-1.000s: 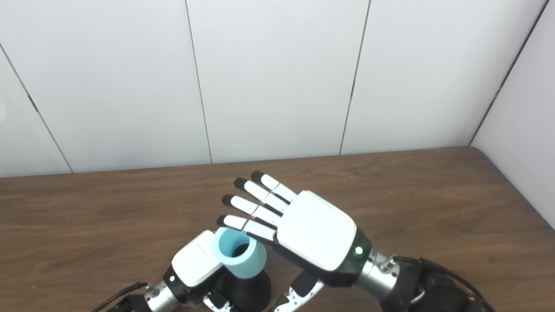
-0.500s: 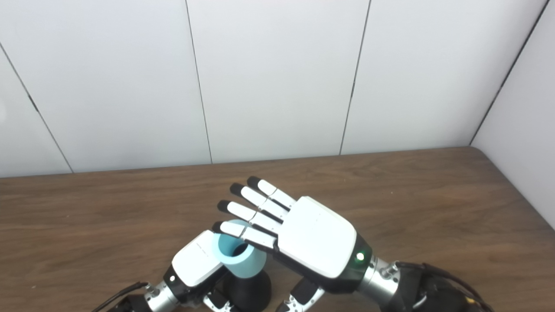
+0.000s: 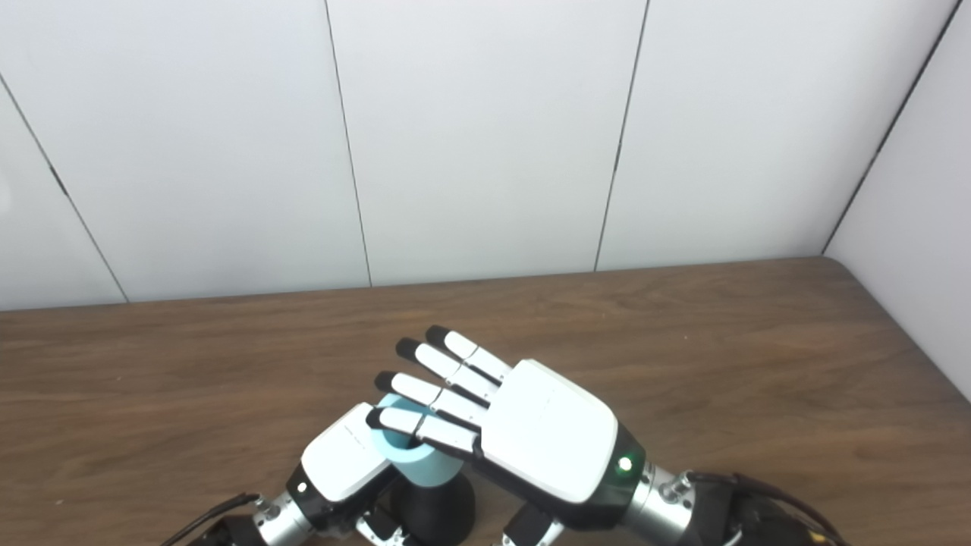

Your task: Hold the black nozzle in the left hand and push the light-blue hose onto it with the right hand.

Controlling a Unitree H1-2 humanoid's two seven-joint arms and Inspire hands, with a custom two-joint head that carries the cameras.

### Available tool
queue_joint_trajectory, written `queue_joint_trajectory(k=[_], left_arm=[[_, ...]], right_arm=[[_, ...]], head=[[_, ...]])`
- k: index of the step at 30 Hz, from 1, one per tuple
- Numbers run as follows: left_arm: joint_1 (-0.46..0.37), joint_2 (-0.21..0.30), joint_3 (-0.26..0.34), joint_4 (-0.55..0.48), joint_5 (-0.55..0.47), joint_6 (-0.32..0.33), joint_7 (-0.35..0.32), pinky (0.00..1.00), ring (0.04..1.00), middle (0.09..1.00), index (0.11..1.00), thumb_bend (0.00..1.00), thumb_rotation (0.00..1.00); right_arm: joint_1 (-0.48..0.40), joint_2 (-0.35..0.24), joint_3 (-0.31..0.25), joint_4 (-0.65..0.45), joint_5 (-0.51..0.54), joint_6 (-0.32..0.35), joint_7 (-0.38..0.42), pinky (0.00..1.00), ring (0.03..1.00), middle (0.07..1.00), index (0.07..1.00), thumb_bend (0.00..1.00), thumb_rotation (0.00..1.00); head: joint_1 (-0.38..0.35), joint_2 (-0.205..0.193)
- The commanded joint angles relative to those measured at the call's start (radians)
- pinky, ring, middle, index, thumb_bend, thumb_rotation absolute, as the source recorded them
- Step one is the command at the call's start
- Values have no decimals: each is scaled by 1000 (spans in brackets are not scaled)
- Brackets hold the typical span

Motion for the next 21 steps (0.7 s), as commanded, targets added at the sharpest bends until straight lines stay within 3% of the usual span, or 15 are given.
queue_joint_trajectory(k=[1,12,21], left_arm=[[56,-1,-58,53,70,-9,-79,348,434,460,504,504,0],[60,-1,-56,46,65,-3,-91,338,422,450,508,503,0],[63,1,-57,41,67,-4,-89,339,419,465,504,503,0]], right_arm=[[-5,-6,0,-34,27,-4,5,1000,1000,909,818,862,826],[19,-7,15,-25,9,5,51,975,988,863,786,883,839],[35,-11,13,-20,-23,35,82,986,1000,886,823,917,824]], head=[[0,1],[1,4],[-1,6]])
